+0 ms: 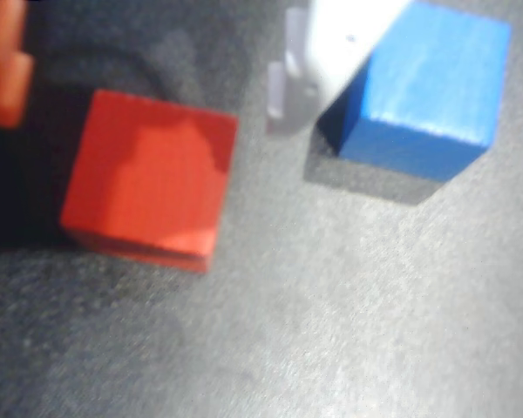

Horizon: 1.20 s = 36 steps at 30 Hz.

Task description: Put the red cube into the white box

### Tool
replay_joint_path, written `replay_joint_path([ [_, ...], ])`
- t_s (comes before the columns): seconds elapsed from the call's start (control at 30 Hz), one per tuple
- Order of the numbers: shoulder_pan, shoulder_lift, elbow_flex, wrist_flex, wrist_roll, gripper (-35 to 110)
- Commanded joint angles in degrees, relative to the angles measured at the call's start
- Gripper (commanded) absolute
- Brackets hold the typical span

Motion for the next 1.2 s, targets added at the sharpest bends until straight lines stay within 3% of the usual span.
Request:
replay_joint_path([
  [0.0,-0.62,-0.7,-2.46,-1.41,-0.09,23],
  [0.93,0.0,-12.04,-0.7,-12.13,-0.26,23],
  [1.17,1.05,-12.22,-0.18,-11.87,-0.53,5],
])
